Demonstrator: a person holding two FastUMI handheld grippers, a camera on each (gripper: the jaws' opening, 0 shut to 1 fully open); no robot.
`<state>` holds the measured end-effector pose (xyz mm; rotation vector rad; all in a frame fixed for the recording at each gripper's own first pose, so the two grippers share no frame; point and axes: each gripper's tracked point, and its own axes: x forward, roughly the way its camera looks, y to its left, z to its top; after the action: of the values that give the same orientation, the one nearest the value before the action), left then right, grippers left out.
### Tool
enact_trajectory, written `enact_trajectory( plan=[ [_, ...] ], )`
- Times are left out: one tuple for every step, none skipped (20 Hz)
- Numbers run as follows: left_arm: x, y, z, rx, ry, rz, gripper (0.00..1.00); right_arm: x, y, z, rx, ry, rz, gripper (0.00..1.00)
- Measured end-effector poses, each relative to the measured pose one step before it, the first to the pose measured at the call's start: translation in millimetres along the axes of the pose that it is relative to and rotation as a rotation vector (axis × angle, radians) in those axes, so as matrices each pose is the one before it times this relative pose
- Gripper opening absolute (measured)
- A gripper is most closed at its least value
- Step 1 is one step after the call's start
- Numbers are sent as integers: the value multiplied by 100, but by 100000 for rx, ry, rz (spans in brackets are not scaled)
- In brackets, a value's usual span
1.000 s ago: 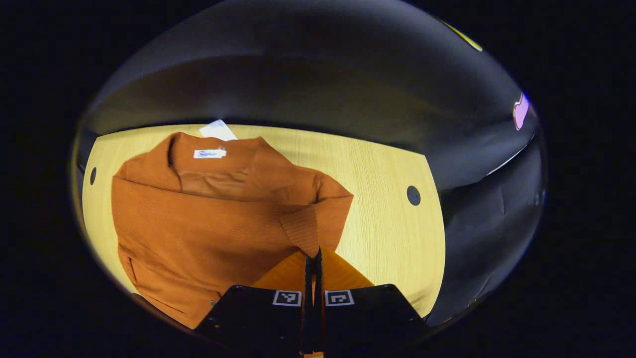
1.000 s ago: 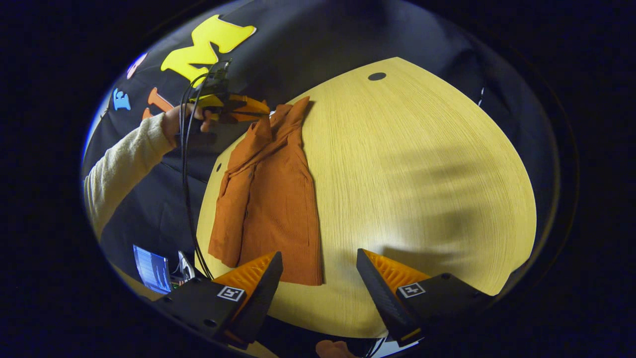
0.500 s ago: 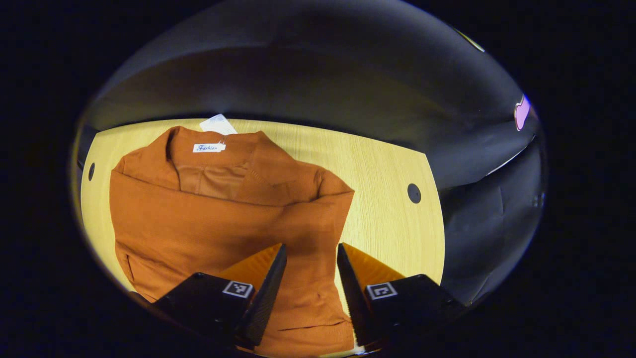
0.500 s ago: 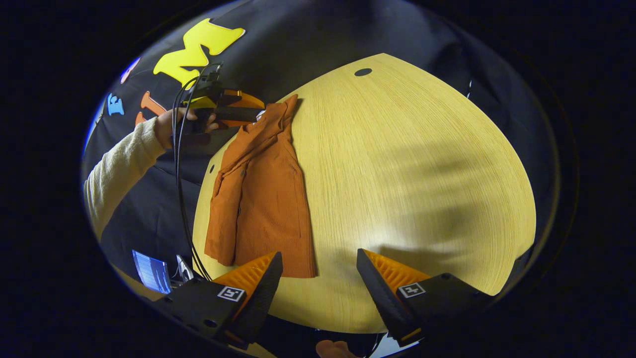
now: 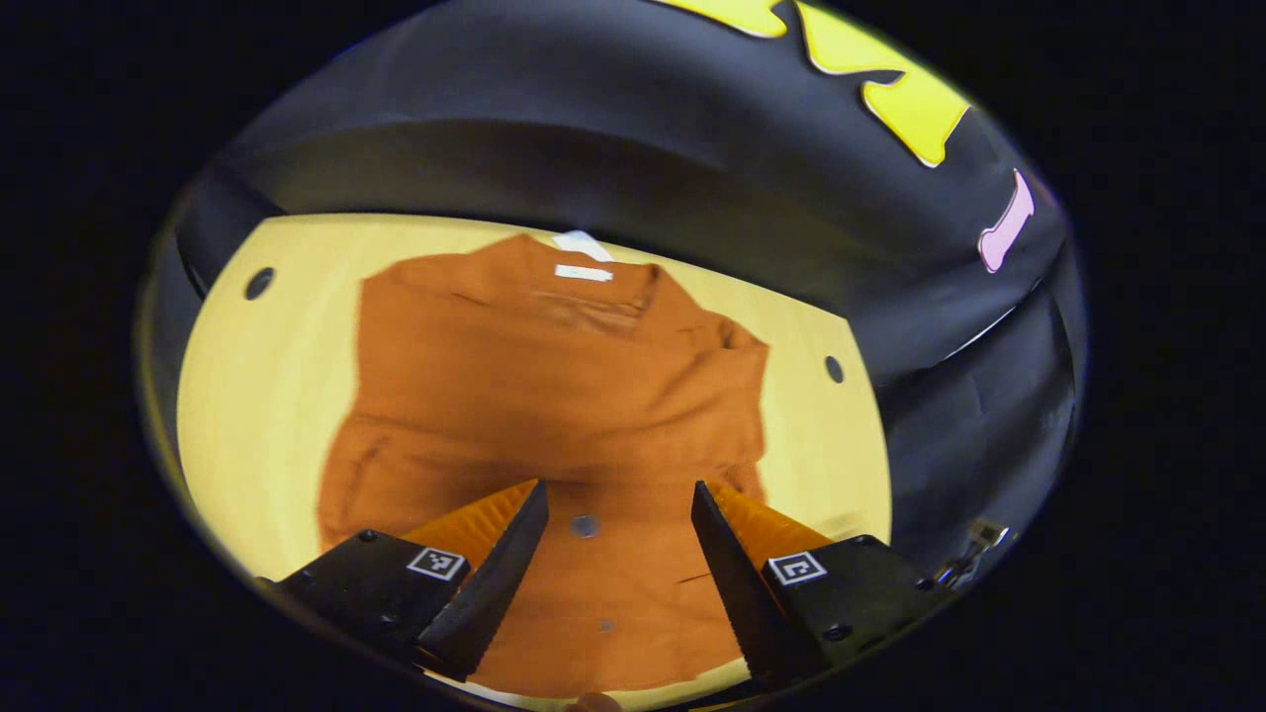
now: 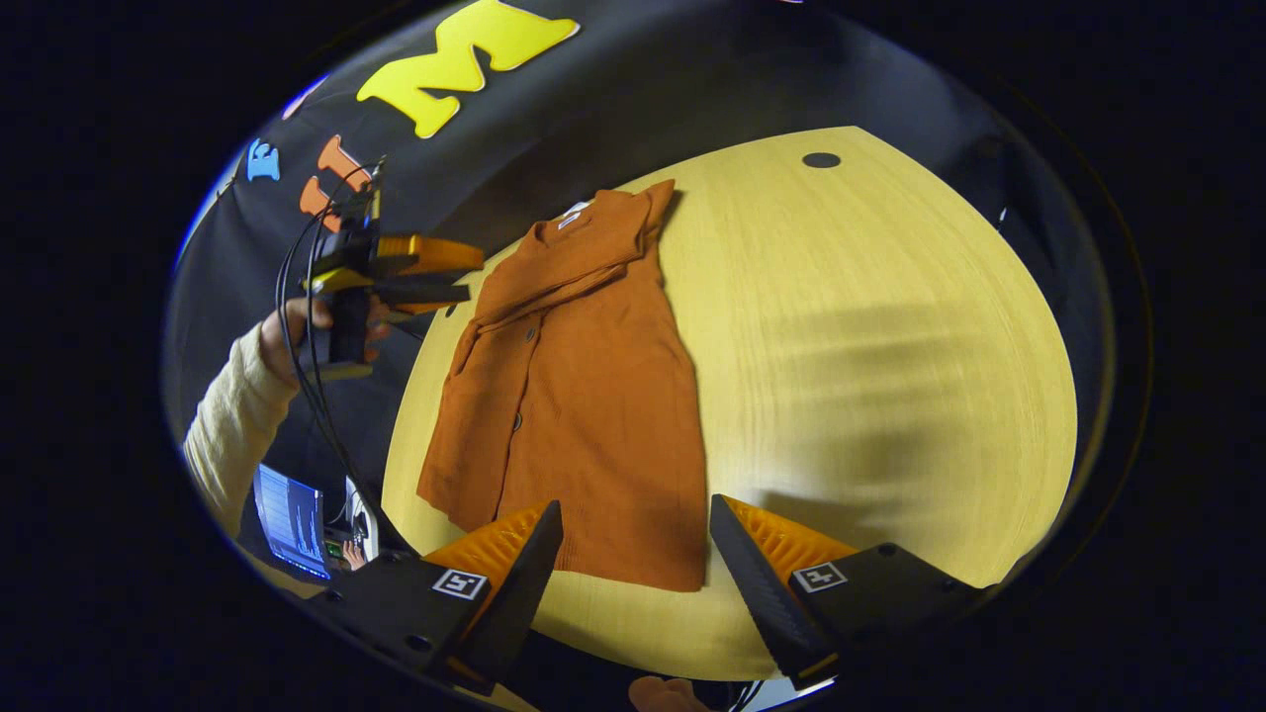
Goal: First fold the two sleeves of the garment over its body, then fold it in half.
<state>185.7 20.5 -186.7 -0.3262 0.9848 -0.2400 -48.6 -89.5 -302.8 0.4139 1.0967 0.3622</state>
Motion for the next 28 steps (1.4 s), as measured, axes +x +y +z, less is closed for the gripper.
enact_trajectory(
  plan=[
    [-943,2298,-1053,-1214,190,2358,95,540,328,-186,-863,1101,-277,96],
    [-856,1993,-1244,-1995,1360,1129,95,472,289,-78,-808,945,-439,96],
    [-766,2076,-1193,-1798,1223,1037,95,537,241,-121,-918,1010,-628,96],
    [-821,2224,-1067,-1289,182,2012,96,426,16,-24,-991,473,-1378,96],
    [-873,2669,-1288,-758,589,2212,95,350,39,93,-1047,-184,-1123,96],
    [-296,2078,-1091,-686,595,1987,96,393,88,118,-315,-51,-644,96],
    [-524,2108,-1367,-1832,1337,764,96,186,246,-203,-186,684,-177,96],
    [-423,1290,-928,-2870,1379,-1024,96,181,91,-229,-766,1588,236,96],
    [-276,1008,-1106,-3726,2284,-1960,95,220,-348,-181,-1526,1540,-1222,96],
    [-344,882,-1096,-3089,2790,-2252,95,-18,-683,-10,-1338,1566,-2072,96],
    [-311,1128,-1119,-2488,3214,-1177,95,-76,-673,-56,-678,1585,-733,96],
    [-616,1752,-1449,-1707,3590,206,95,26,-370,-3,642,2162,371,96],
    [-228,1280,-881,-1893,3344,417,95,-236,-188,-225,724,2627,1225,92],
    [-434,767,-1101,-2431,4307,-1799,95,-378,-36,-212,786,2945,2178,96],
    [-228,535,-1033,-3101,4692,-3385,95,-371,-333,-135,647,2317,1761,96],
    [-66,-87,-845,-2447,5421,-5812,95,-242,-222,-322,1167,2949,2204,95],
    [-225,42,-899,-1382,5305,-6386,96,-251,-407,-474,1713,3204,2027,92],
    [164,-135,-1065,-1847,6525,-5493,100,-20,-87,-565,2958,4478,4243,95],
    [-400,-318,-170,-1420,4321,-3433,96,44,-276,-652,3583,4368,2405,95],
    [-546,-594,128,574,1200,-3101,84,25,-571,-409,2989,3229,870,96],
    [-249,-571,154,2271,588,-2365,92,133,-595,-29,2272,2064,956,96],
    [-114,-114,-760,2794,877,-1566,93,124,-281,105,1746,961,681,95],
    [-33,-340,-431,2978,1991,-2241,93,-177,-197,-279,1688,1160,821,95],
    [-20,-180,-414,3654,2187,-2395,92,150,-140,-66,1330,1447,336,95],
    [178,-229,-786,3542,3455,-1230,91,183,-317,-286,176,2337,-1066,95],
    [137,114,-422,2129,2615,-957,88,89,-389,-408,-1233,3386,-2077,95],
    [-64,-179,0,718,1734,-1083,84,64,-250,-247,-2573,2249,-1452,95],
    [-174,-241,264,96,877,-1546,75,233,163,82,-1529,1371,-23,95]
  ],
)
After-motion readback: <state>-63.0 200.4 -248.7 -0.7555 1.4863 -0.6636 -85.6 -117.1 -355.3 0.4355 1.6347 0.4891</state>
